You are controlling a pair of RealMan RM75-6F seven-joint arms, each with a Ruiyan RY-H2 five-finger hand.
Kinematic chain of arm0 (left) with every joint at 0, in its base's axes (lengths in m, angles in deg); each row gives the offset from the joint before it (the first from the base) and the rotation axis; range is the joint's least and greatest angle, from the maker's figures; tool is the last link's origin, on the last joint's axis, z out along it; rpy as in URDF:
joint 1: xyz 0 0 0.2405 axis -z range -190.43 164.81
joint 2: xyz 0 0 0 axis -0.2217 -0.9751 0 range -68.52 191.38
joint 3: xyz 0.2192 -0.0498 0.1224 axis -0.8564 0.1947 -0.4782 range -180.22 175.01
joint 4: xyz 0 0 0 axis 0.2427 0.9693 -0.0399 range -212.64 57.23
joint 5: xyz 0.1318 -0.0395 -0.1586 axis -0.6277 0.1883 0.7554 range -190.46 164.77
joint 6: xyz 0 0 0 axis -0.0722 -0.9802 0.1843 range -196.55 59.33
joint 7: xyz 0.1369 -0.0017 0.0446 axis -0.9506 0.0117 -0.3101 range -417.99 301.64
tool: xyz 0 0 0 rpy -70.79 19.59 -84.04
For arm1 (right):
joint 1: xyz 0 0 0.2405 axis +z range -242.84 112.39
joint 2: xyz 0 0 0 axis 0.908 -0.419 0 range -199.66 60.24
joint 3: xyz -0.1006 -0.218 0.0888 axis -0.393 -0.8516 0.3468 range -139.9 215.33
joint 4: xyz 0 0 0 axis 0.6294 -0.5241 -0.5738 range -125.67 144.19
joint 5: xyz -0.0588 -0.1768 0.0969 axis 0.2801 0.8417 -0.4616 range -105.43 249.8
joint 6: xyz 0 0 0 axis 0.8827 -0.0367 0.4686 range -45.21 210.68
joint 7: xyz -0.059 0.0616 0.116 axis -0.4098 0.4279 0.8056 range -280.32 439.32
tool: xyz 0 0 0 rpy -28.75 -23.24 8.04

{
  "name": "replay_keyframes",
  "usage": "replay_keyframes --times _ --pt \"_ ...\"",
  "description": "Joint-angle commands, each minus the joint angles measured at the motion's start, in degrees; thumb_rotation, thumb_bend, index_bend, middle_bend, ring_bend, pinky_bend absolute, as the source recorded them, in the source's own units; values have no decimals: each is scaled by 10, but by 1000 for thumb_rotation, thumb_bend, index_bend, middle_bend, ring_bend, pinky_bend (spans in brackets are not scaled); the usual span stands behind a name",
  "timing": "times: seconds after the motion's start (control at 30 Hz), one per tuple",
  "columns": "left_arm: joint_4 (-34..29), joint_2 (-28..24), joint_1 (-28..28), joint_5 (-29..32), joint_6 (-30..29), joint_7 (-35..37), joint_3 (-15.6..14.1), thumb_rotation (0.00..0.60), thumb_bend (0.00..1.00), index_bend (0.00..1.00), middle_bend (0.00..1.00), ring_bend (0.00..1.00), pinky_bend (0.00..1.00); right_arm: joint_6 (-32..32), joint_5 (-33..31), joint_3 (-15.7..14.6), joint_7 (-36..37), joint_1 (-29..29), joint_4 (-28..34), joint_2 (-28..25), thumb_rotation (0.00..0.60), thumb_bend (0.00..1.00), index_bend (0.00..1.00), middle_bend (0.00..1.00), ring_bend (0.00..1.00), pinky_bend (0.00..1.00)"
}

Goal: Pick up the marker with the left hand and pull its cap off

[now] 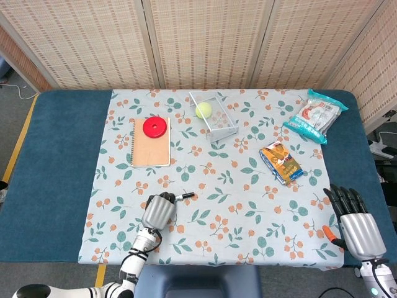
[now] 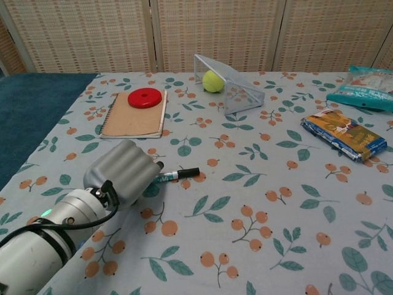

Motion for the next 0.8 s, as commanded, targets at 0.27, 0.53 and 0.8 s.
replay_keyframes --times 0.27,0.53,0.8 --pt "22 9 12 -2 -7 14 -6 600 394 376 480 755 944 3 0 -1 -3 0 -1 1 600 180 0 0 0 0" --pt "37 13 17 -19 -20 31 -16 600 393 506 599 764 949 3 -1 -1 -3 0 -1 0 600 180 0 0 0 0" --pt "41 9 13 -50 -39 79 -28 600 422 742 827 799 970 2 13 -5 1 1 0 7 600 180 0 0 0 0"
